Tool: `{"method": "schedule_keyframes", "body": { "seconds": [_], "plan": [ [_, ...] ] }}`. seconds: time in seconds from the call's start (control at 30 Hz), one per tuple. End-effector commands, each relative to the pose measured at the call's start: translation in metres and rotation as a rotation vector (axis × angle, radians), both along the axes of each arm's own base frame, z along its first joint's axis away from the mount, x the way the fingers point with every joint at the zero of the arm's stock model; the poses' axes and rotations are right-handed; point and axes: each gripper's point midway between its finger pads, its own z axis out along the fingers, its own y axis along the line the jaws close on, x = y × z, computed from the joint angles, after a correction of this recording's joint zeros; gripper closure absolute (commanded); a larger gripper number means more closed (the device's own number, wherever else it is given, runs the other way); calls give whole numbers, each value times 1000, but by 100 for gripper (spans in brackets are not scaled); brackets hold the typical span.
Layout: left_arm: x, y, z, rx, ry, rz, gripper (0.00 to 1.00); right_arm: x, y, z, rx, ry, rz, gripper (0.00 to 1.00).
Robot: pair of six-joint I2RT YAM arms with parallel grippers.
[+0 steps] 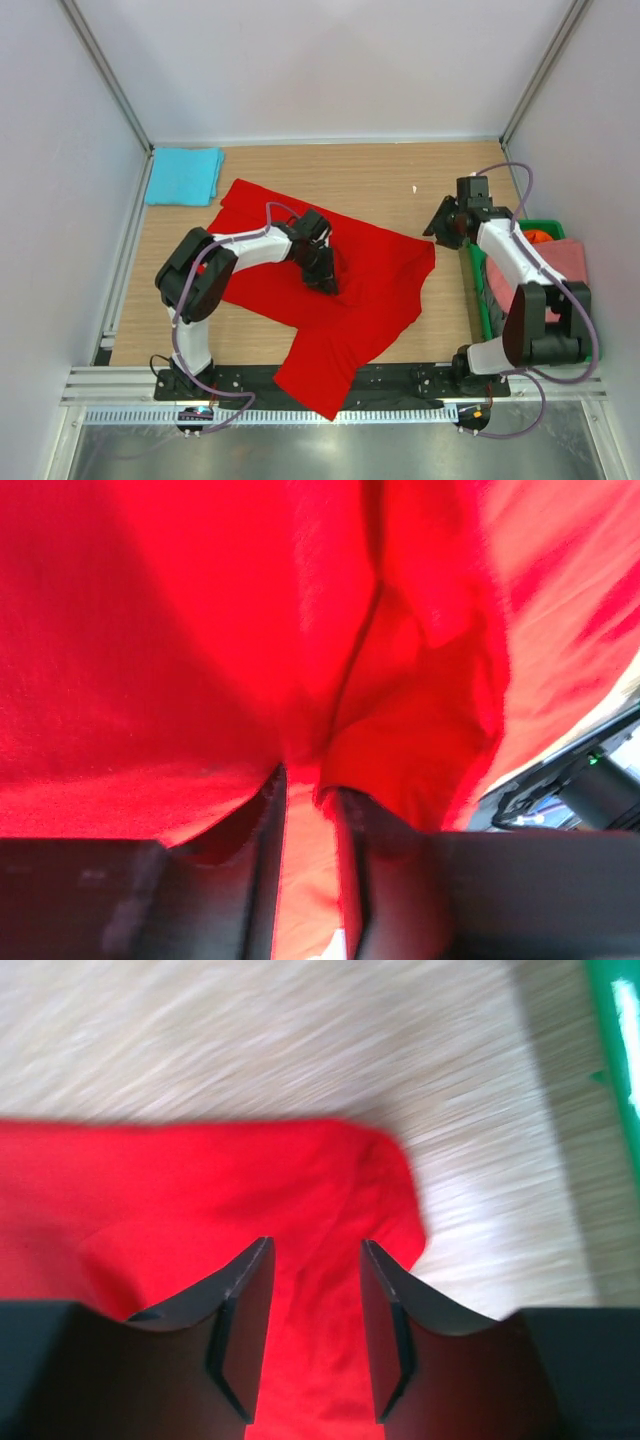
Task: Fold and stack the t-shirts
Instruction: Fold the tshirt
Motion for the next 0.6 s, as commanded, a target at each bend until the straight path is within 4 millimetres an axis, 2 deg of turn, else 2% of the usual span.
{"method": "schedule_keyframes", "body": {
  "seconds": [0.0,0.03,0.1,0.13,0.17,0.2,0.3,0.33,0.37,0.43,0.57],
  "plan": [
    [-6,-3,13,-58,3,-1,70,-19,33,31,100,-47,81,52],
    [-6,-2,19,-66,-8,2,68,-26,43,36,137,-60,106,49],
    [-10,5,18,-50,-12,18,65,-44,74,28,245,-35,162,44],
    [-9,6,30,-68,-45,23,64,-50,95,34,325,-54,214,39],
    [-7,11,31,-51,-68,39,60,-64,107,28,384,-30,200,38],
    [-10,17,32,-39,-82,49,58,-76,127,27,422,-22,247,37],
    [-3,28,52,-28,-180,75,52,-99,158,18,529,-16,242,36],
    [0,29,58,-26,-209,78,50,-98,165,20,566,-48,245,37],
    [6,28,66,-35,-242,82,45,-110,166,6,584,-13,233,39],
    [16,25,72,-39,-281,75,41,-118,173,0,638,6,201,41],
    [34,8,69,-44,-271,12,35,-125,177,-4,667,10,184,43]
  ]
}}
